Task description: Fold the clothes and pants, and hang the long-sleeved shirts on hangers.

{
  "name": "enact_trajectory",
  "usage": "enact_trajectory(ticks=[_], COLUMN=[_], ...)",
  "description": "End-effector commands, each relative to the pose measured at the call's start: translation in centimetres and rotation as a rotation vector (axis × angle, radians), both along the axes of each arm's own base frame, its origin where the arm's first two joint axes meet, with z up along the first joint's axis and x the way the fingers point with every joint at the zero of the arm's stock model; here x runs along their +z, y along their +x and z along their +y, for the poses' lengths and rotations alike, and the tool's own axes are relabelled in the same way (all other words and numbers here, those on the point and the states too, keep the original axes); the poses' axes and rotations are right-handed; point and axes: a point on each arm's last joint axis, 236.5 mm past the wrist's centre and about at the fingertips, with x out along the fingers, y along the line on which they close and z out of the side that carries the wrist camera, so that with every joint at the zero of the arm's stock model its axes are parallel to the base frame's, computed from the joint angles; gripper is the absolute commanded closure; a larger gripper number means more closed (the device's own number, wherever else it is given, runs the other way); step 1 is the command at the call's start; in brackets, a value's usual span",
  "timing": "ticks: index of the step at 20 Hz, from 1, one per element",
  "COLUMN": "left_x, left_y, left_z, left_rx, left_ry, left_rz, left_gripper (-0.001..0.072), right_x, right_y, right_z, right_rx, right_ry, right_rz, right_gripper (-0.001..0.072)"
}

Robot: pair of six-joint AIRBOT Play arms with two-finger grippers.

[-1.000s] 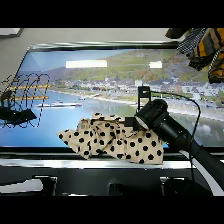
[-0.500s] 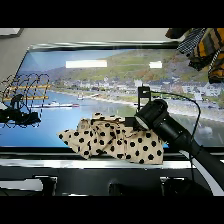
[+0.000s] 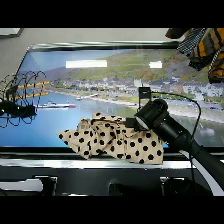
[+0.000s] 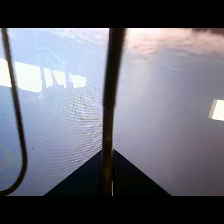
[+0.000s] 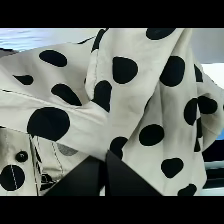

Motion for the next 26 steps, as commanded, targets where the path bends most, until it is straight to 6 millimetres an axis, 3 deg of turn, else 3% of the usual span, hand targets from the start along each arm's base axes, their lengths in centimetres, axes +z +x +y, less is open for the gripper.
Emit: enact_trajectory(ticks=[1,6,10,12,14,16,19,22,26], left_x=[6.6,17.2,24.4,26.9,25.9,22.9,18.6,16.5,15.7], left_y=[3.1,4.7,3.0,1.1,-2.1,-6.0,-12.3,-17.9,-22.6], left_z=[-0.7,-2.8,-5.2,-7.3,-10.4,-13.4,-19.3,-24.9,-27.6], left_rx=[-0.053,-0.112,-0.144,-0.186,-0.335,-0.446,-0.561,-0.697,-0.755], left_ry=[0.048,0.140,0.200,0.204,0.222,0.213,0.093,-0.043,-0.122], left_rz=[-0.129,-0.348,-0.507,-0.550,-0.519,-0.487,-0.473,-0.505,-0.529], left_gripper=[0.0690,0.0690,0.0692,0.0692,0.0694,0.0694,0.0691,0.0690,0.0691], right_x=[0.1,0.2,0.2,0.4,0.6,0.8,1.0,1.2,1.0], right_y=[0.2,0.3,0.5,0.9,1.3,1.6,2.3,3.0,2.7], right_z=[-0.3,-0.4,-0.5,-0.9,-1.4,-1.7,-1.5,-0.7,-0.9], right_rx=[-0.002,0.000,-0.001,-0.019,-0.048,-0.083,-0.144,-0.185,-0.219], right_ry=[-0.013,-0.018,-0.022,-0.037,-0.047,-0.052,-0.017,0.038,0.041], right_rz=[-0.010,-0.014,-0.024,-0.044,-0.066,-0.085,-0.124,-0.155,-0.144], right_gripper=[0.0694,0.0695,0.0694,0.0695,0.0695,0.0695,0.0695,0.0695,0.0696])
